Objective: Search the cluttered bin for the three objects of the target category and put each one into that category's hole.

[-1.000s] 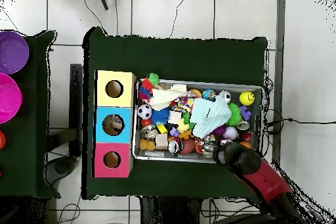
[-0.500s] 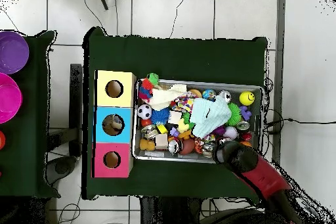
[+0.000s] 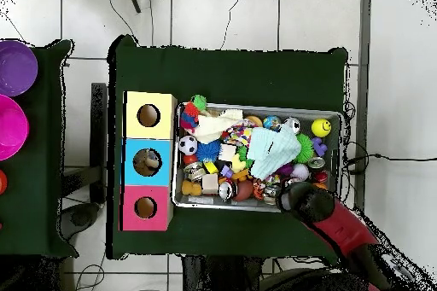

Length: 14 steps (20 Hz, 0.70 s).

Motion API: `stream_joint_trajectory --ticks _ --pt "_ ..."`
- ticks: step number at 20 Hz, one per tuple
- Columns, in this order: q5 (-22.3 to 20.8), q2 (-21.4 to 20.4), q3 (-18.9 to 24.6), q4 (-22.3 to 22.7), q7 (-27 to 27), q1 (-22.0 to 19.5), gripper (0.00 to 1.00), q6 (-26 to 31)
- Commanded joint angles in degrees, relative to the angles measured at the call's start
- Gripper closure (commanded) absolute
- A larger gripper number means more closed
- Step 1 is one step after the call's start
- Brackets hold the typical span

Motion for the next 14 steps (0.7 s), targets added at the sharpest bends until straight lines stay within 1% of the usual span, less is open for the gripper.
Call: stream_joint_trajectory --ticks 1,3,4,6,10,12,14 --pt "-1.4 4.9 -0.3 -5.2 0.7 -2.5 1.0 7.0" --pt "0.8 2.6 3.4 -2.4 1.2 -5.3 1.0 9.6" --pt "0.9 2.0 3.1 -2.5 1.5 -5.1 1.0 9.9" --pt "0.3 1.5 3.4 -2.2 1.2 -5.7 1.0 8.7" --pt "-1.0 -0.2 3.7 -2.2 -0.1 -7.1 1.0 9.2" --pt "-1.4 -2.3 3.5 -1.9 -0.5 -6.9 1.0 10.2" --pt "-1.4 -5.3 2.5 -1.5 -0.2 -5.7 1.0 13.1"
